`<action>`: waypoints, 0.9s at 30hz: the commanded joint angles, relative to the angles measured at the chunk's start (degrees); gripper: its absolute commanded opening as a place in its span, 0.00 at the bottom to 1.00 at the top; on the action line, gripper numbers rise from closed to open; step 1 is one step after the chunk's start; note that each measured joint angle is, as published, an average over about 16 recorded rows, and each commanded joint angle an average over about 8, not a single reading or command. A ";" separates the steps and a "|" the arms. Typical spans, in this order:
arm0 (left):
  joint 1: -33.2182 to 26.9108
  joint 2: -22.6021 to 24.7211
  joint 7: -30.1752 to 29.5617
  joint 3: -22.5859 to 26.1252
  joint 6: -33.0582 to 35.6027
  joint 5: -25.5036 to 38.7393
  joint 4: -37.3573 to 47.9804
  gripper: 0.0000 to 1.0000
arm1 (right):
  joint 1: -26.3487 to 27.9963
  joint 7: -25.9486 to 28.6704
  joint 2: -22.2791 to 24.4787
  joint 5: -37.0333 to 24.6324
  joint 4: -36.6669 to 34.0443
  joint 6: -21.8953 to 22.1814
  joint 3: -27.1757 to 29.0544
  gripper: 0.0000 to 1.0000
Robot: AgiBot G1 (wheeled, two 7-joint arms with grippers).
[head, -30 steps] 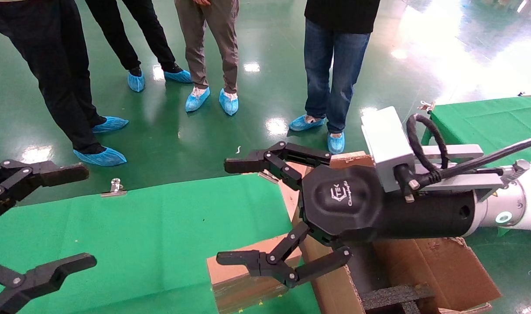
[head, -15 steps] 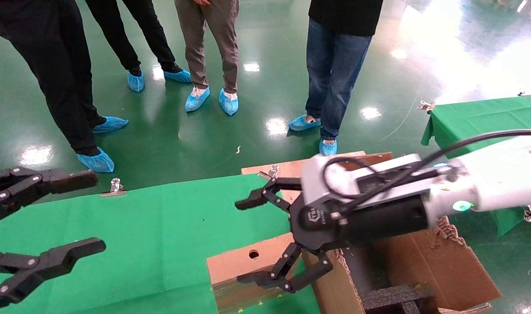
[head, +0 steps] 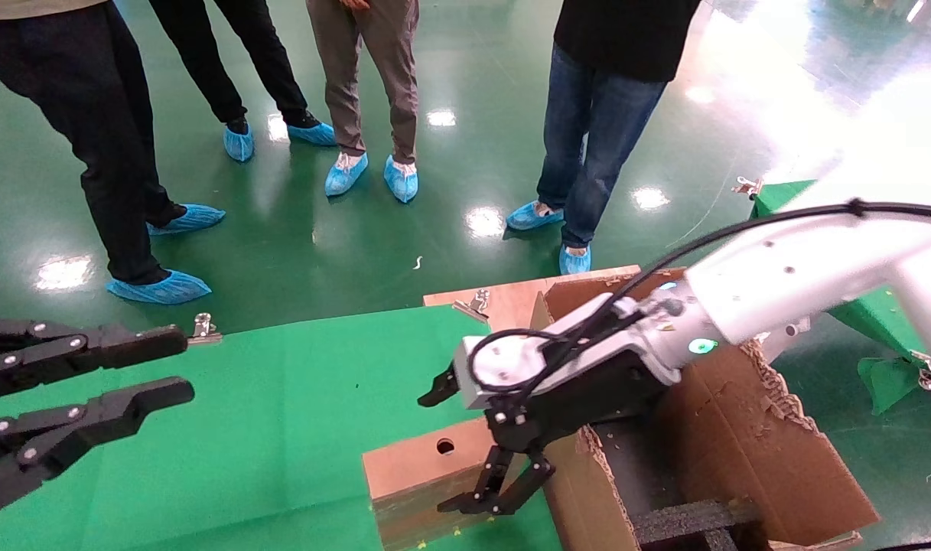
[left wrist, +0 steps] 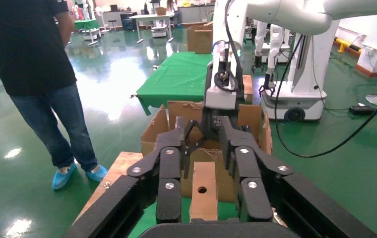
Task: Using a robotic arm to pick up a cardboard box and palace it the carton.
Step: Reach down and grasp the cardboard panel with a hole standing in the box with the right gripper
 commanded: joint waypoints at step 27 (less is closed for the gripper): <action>0.01 -0.01 0.01 0.01 -0.01 -0.01 0.01 0.90 | 11.40 -12.21 -13.05 -8.36 -16.03 0.42 -20.76 0.71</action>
